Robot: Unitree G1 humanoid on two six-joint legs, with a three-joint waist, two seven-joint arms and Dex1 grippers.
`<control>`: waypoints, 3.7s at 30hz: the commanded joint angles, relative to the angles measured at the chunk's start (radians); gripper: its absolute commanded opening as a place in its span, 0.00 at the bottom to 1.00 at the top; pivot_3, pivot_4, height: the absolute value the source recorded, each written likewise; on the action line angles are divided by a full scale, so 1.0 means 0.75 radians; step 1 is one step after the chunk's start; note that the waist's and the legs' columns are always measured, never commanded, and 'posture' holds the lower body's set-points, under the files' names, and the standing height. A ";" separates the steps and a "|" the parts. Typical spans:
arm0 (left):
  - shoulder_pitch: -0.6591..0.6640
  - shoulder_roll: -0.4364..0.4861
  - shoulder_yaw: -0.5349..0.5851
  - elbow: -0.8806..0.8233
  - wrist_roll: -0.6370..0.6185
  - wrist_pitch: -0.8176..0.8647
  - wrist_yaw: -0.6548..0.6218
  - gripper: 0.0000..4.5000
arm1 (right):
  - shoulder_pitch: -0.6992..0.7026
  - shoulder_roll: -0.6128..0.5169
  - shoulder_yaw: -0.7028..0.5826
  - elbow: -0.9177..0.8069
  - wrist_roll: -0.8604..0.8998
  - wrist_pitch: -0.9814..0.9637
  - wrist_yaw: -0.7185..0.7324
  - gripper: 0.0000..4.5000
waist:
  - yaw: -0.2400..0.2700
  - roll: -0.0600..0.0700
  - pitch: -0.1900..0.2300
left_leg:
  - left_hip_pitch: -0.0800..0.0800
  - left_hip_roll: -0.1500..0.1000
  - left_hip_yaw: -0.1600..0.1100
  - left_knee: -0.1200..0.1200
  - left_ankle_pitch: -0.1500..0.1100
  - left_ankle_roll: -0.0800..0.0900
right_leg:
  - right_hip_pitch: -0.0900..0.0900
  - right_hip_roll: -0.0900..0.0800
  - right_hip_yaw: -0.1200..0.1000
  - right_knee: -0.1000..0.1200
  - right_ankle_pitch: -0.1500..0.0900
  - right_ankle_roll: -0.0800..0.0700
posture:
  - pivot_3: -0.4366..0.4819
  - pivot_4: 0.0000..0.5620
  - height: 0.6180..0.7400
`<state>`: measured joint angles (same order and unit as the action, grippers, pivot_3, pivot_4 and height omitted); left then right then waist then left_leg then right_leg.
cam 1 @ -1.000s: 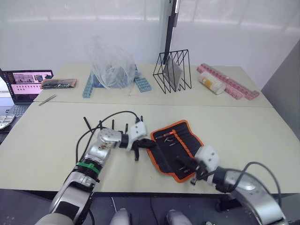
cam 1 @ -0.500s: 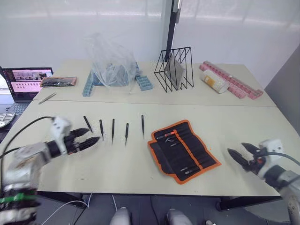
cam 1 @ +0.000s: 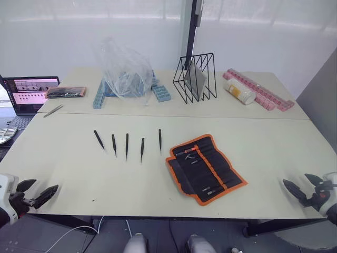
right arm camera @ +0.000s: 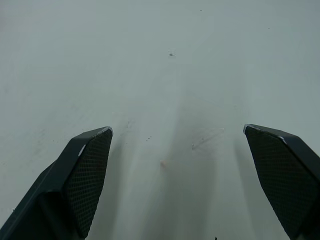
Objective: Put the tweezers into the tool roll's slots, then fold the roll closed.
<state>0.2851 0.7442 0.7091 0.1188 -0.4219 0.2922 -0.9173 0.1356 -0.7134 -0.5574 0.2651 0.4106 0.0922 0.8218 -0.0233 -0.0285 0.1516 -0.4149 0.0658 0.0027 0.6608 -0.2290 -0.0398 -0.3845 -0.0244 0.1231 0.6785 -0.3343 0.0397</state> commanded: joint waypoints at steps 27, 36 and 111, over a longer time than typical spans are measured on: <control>-0.080 -0.603 -0.160 -0.853 -0.128 0.433 0.931 1.00 | -0.370 -0.012 0.396 -0.577 0.215 0.485 0.108 0.99 | -0.007 -0.002 0.000 | -0.001 -0.002 -0.004 0.002 0.000 0.000 | 0.001 -0.001 -0.001 0.004 0.001 0.001 | 0.48 0.27 0.71; -0.327 -0.777 -0.427 -0.863 0.169 0.527 1.386 1.00 | -0.497 -0.006 0.568 -0.593 0.211 0.530 0.230 0.99 | 0.013 -0.004 -0.001 | -0.002 -0.005 -0.007 0.004 0.000 0.000 | 0.002 -0.001 0.000 0.005 0.002 0.002 | 0.48 0.27 0.71; -1.057 -0.329 -0.969 -0.642 0.050 0.582 0.525 0.00 | 0.120 0.159 0.417 -0.950 0.077 0.501 -0.210 0.07 | 0.038 -0.004 0.001 | -0.003 -0.022 -0.036 0.004 0.005 -0.002 | 0.020 -0.009 -0.016 0.000 0.002 0.007 | 0.48 0.27 0.71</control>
<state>-0.4683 0.4920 0.0203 -0.3427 -0.3596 0.7074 -0.4729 0.2182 -0.6029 -0.2274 -0.3971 0.4807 0.4814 0.7028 0.0050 -0.0317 0.1522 -0.4169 0.0492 -0.0241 0.6637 -0.2250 -0.0417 -0.3696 -0.0314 0.1110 0.6784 -0.3325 0.0452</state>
